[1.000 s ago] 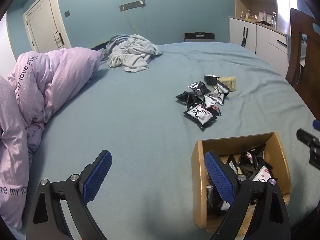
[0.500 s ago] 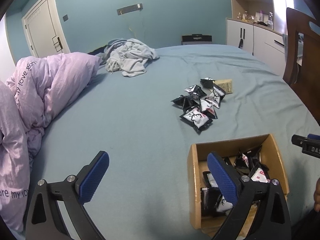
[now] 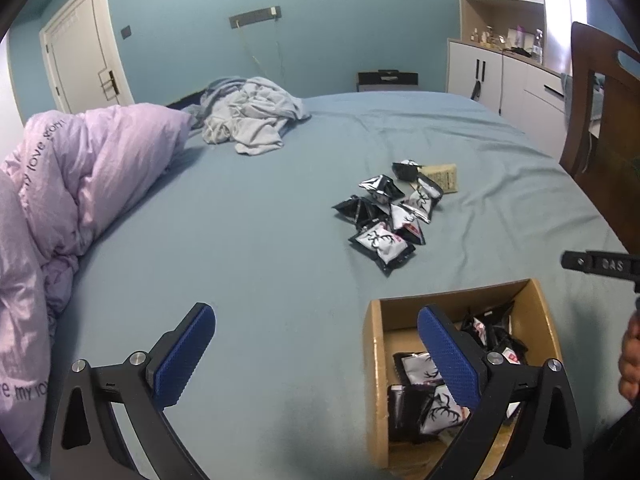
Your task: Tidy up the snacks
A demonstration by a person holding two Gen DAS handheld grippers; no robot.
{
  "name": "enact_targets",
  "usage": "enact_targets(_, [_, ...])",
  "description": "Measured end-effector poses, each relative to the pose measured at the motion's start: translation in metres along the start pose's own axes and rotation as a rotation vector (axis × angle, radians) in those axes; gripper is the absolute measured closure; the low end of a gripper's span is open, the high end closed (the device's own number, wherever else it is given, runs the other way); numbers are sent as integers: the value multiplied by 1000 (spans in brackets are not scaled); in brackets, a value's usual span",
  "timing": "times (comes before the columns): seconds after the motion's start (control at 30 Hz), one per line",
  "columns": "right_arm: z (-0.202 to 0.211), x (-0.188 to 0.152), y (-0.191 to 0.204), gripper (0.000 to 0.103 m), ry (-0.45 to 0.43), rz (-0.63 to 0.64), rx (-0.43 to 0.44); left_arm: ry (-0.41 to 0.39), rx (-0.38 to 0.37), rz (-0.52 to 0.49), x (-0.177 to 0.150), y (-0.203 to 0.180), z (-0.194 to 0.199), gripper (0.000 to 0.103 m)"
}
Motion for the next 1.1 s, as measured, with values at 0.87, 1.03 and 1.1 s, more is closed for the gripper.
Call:
enact_targets(0.87, [-141,123,55,34,16,176,117,171,-130,-83,-6,-27,-33,0])
enact_targets(1.03, [-164,125,65,34,86,151,225,196,-143,-83,-6,-30,-39,0])
enact_targets(1.1, [-168,117,82,34,106,210,255,207,-153,-77,-6,-30,-41,0])
Point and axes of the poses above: each gripper's, at about its wrist camera, not at the fingertips, and z roughly against the way its jaws point, y to its left, x to its top, the point moved 7 cm from there along -z, roughly the way its jaws point, and after that the axes turned 6 degrees about x, right-handed, at the moved point
